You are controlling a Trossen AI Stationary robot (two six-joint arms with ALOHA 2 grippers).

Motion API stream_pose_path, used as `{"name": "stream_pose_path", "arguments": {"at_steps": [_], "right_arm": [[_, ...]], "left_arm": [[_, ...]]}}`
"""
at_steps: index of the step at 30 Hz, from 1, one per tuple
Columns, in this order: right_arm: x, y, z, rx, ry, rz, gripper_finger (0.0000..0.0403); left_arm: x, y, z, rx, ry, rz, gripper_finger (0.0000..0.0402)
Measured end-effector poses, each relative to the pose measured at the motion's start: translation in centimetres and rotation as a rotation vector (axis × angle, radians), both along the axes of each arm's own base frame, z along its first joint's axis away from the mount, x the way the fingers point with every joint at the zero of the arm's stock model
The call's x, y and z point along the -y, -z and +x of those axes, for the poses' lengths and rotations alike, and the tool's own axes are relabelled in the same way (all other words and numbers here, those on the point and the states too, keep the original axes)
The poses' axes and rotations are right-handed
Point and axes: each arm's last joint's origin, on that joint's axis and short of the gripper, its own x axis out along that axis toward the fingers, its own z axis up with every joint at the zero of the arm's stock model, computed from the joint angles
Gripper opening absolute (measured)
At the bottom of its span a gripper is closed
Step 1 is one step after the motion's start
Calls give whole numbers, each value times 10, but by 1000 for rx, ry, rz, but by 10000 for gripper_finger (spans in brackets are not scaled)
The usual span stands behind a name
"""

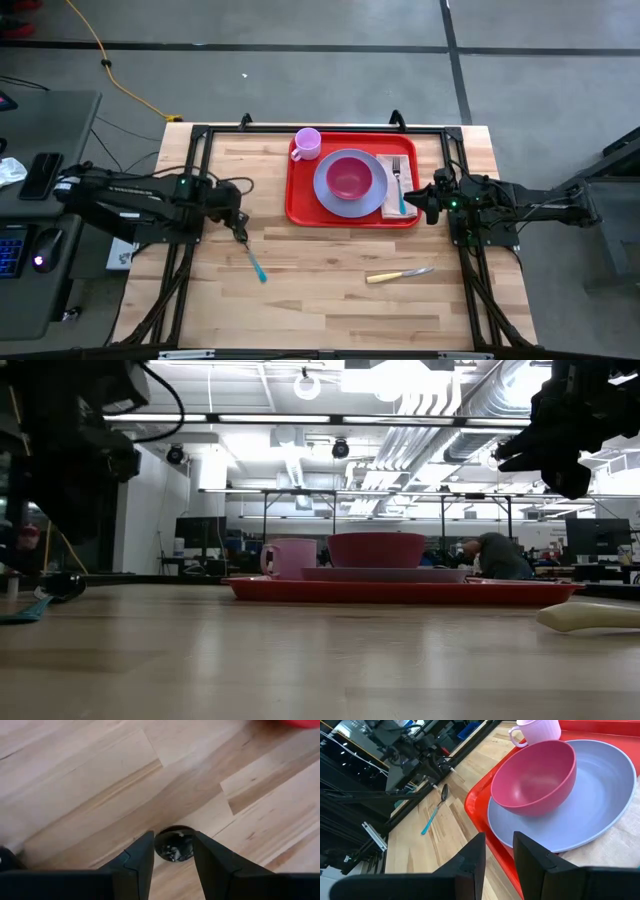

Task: Set up tray
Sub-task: Put the blue spoon on the left of the blue fork on the white napkin on the red serving tray

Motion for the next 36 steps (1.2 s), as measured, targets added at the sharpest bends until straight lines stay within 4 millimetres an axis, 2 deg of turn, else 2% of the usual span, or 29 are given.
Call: {"name": "stream_pose_path", "arguments": {"at_steps": [7,13,19,25,36], "right_arm": [[0,0,0,0,0,0,78],[0,0,0,0,1,0,78],[0,0,0,0,0,-1,78],[0,0,0,-1,0,-2,78],[0,0,0,-2,0,-3,78]], "left_arm": [[-20,5,1,-42,75,-60,165],[-29,15,6,-110,147,-116,165],[-31,28,14,-185,212,-170,166],[-34,40,23,-239,259,-153,166],[-34,43,30,-191,281,-183,166]]}}
